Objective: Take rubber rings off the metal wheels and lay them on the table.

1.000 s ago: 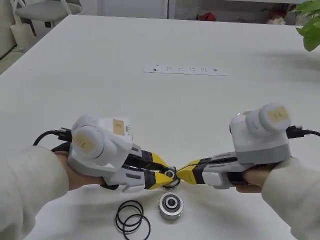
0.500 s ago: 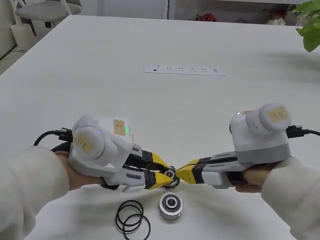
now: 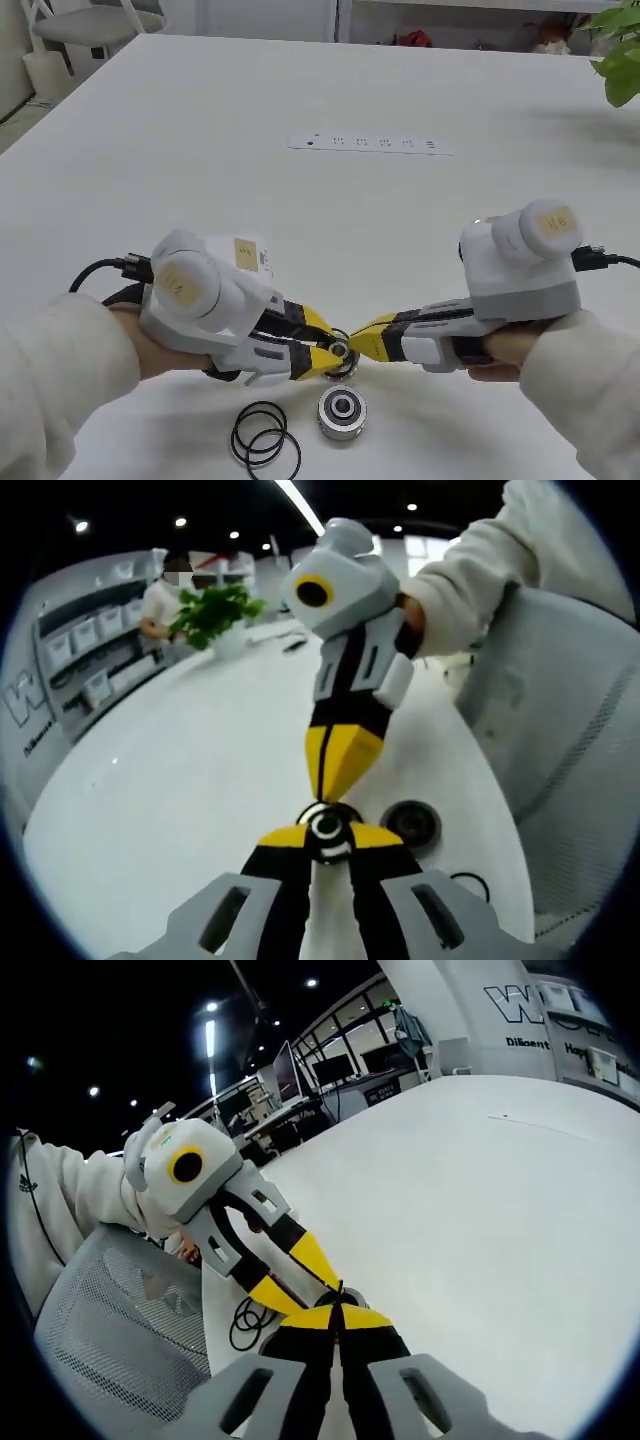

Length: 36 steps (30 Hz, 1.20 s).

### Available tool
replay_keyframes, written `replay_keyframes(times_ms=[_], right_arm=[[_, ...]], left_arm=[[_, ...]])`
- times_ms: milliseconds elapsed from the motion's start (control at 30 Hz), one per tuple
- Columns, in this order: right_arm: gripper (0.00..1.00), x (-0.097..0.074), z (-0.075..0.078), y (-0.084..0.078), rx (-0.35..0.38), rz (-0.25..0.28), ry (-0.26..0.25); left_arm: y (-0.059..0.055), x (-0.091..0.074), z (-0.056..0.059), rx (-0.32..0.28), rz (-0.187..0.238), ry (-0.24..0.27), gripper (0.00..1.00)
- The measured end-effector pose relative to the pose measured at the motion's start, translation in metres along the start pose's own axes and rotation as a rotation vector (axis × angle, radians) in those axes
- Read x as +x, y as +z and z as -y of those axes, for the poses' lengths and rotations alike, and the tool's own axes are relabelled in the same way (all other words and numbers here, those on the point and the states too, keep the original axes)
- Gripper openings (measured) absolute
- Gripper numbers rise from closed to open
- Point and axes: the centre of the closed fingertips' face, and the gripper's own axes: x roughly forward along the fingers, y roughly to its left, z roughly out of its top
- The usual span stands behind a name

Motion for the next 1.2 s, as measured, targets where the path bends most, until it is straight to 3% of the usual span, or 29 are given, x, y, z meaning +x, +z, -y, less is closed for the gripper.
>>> replay_keyframes(times_ms=[267, 667, 1000, 1200], right_arm=[[0.0, -0.003, -0.001, 0.003, 0.008, 0.012, 0.002], [0.0, -0.01, -0.017, 0.016, -0.014, 0.025, 0.034], [0.0, -0.009, -0.048, 0.024, -0.047, 0.013, 0.105], [0.0, -0.005, -0.062, 0.022, -0.065, -0.01, 0.139]], left_arm=[[0.009, -0.026, 0.011, 0.007, 0.022, -0.001, 0.36], [0.026, -0.08, 0.015, -0.014, 0.078, 0.061, 0.63], [0.021, -0.129, 0.027, -0.057, 0.086, 0.123, 0.77], [0.011, -0.149, 0.04, -0.122, 0.085, 0.168, 0.88]])
